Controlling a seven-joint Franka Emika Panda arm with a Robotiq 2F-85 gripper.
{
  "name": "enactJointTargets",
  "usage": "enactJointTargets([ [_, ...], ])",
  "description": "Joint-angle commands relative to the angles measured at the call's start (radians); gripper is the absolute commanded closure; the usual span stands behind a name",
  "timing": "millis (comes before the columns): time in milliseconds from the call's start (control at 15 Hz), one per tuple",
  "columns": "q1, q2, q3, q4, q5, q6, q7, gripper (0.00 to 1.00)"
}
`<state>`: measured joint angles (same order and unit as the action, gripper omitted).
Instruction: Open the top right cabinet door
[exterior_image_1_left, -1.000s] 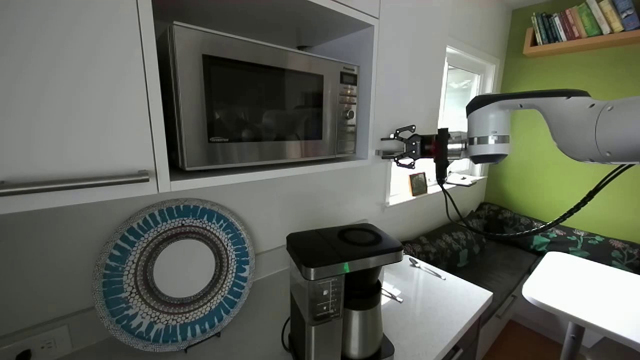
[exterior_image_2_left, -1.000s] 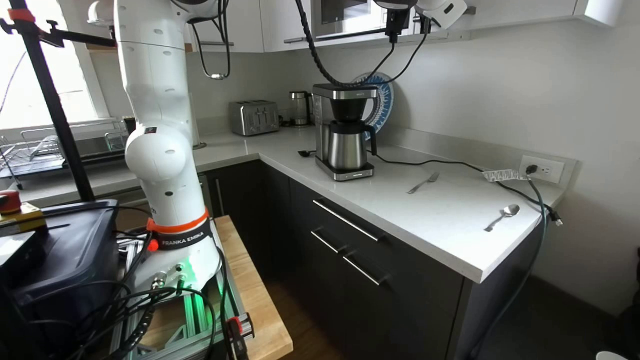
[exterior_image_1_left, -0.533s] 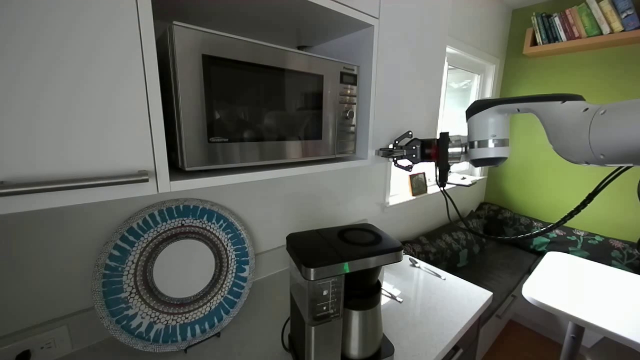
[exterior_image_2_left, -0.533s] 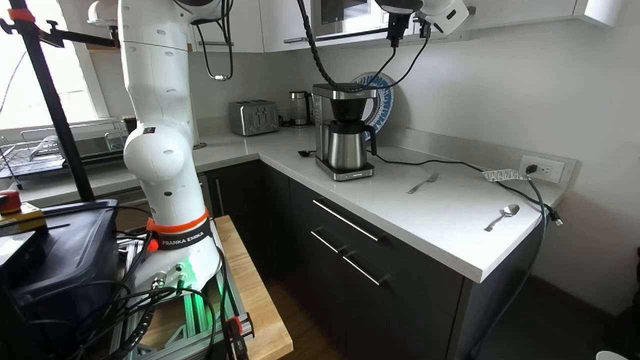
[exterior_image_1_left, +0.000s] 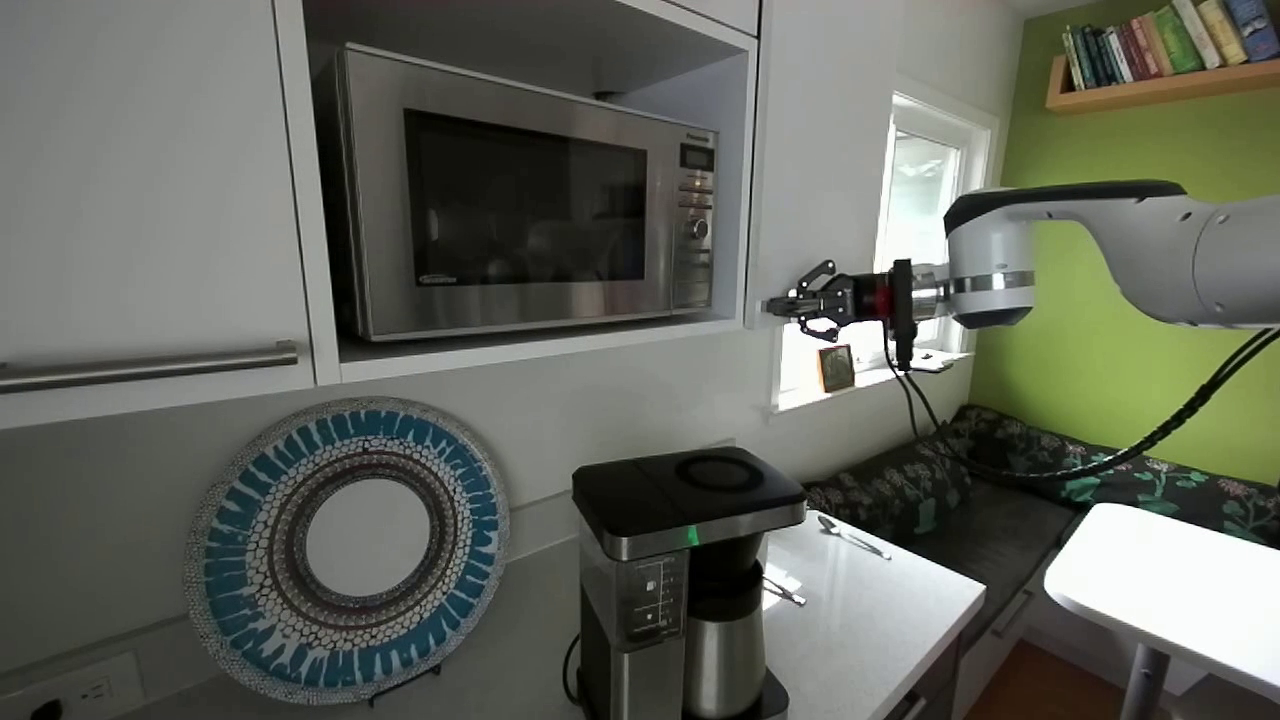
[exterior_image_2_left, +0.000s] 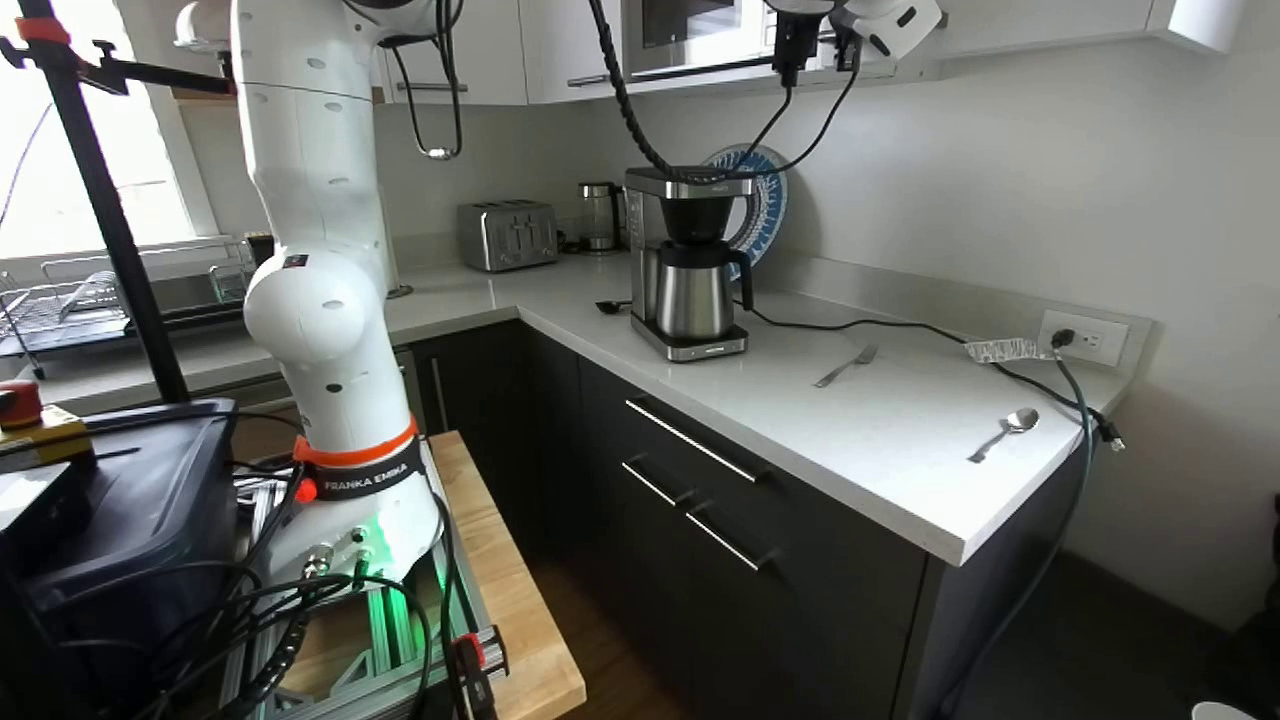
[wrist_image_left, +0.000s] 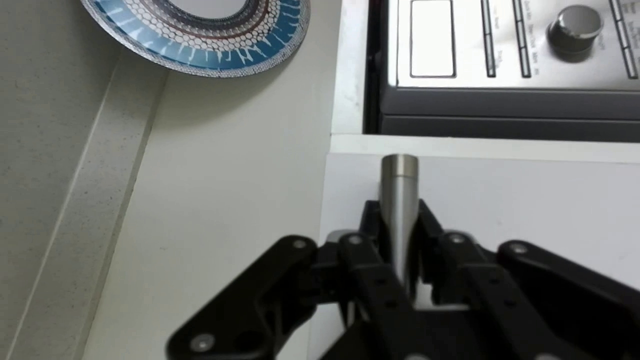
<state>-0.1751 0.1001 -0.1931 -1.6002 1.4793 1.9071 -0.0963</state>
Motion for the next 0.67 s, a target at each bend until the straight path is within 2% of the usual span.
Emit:
enactJointTargets([
  [0, -0.038, -0.100, -0.012, -0.064, -0.077, -0.202, 0.052, 0.95],
  [267, -0.095, -0.145, -0.059, -0.104, -0.105, -0.427, 0.029, 0.95],
  [600, -0.161, -0.185, -0.133, -0.138, -0.162, -0.629, -0.003, 0.95],
])
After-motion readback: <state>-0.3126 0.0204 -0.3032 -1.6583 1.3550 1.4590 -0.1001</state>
